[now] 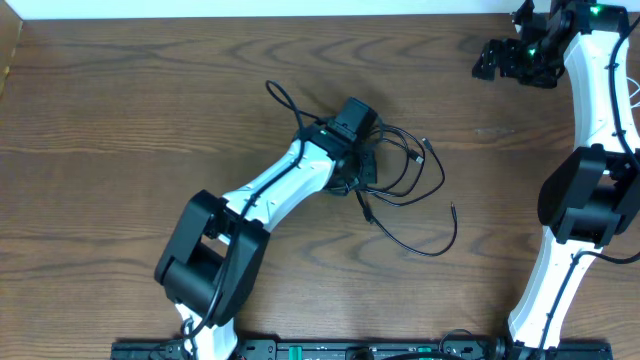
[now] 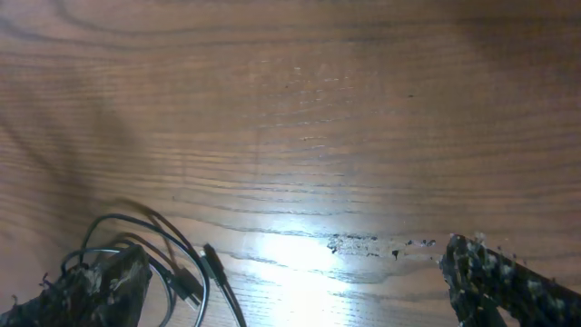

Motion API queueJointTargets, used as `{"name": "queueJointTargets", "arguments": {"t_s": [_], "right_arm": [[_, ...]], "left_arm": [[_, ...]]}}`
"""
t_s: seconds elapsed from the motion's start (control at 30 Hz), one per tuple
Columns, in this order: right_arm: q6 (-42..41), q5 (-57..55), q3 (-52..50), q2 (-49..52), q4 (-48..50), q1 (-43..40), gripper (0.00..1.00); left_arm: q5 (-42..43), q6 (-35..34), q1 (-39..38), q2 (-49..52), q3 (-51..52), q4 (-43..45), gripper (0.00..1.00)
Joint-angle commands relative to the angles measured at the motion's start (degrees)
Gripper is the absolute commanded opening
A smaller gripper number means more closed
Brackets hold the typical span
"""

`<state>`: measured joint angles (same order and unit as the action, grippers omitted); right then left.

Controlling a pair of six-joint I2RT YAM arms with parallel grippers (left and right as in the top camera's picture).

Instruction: Untangle cables

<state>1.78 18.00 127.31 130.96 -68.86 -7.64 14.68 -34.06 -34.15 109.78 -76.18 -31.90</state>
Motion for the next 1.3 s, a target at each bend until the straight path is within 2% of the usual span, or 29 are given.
{"name": "queueJointTargets", "arguments": {"t_s": [0.0,0.27,0.47,0.7,0.83,0.9,1.07,1.27], "right_arm": [[0.46,-0.28,-0.31,-1.31,0.42,0.17,0.99],[0.46,0.04,-0.31,-1.31,1.38,0.24,0.99],[0.46,2.80,-0.31,-1.31,2.21,0.26,0.99],[0.48,4.66,-0.31,-1.31,1.70,0.59,0.99],[0.46,4.70,-0.31,-1.31,1.14,1.16,0.99],[0.55,5.66,-0.31,-1.31,1.09,1.75,0.99],[5.46,17.99,-0.31,-1.31,1.11,3.96,0.99],[9.33,28.35,-0.31,-1.31,1.95,8.11,0.99]], "left_arm": [[-0.35,3.06,0.96,-6.69,-1.92,0.74,0.07],[-0.44,8.63,1.18,-18.45,-1.97,5.68,0.08],[-0.39,8.81,3.96,-25.20,-1.97,9.81,0.08],[-0.17,8.79,10.23,-28.44,-1.97,9.70,0.07],[4.92,8.81,14.14,-28.74,-2.01,10.84,0.07],[10.40,9.03,16.41,-28.94,-2.05,12.87,0.07],[25.51,10.03,19.54,-28.92,-2.05,19.67,0.07],[29.53,8.02,19.63,-28.92,-2.05,23.10,0.08]]}}
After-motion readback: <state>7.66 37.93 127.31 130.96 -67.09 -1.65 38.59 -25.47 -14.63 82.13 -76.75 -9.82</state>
